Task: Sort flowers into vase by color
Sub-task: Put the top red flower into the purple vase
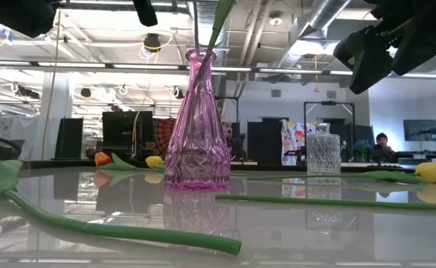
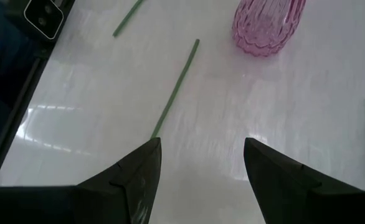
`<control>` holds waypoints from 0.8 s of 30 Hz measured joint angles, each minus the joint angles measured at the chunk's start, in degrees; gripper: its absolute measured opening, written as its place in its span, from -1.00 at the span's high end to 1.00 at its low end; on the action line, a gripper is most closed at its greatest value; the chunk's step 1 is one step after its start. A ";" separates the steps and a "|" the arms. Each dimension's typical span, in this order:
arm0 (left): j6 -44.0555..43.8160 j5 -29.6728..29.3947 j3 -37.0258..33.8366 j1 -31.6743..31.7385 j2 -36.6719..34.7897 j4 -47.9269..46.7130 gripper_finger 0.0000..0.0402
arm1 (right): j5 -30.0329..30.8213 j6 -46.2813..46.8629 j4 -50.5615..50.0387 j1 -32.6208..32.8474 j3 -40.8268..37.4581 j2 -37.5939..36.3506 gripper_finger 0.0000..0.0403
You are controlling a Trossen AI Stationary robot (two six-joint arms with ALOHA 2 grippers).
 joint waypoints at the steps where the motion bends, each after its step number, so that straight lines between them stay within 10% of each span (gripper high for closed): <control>1: -0.02 0.06 0.00 0.00 0.00 -0.42 1.00 | 0.00 -0.18 -0.06 0.00 0.00 0.00 -0.27; 24: 6.30 0.81 0.07 -2.28 7.69 1.76 0.95 | 0.01 -1.42 -0.07 0.11 0.00 0.02 -0.27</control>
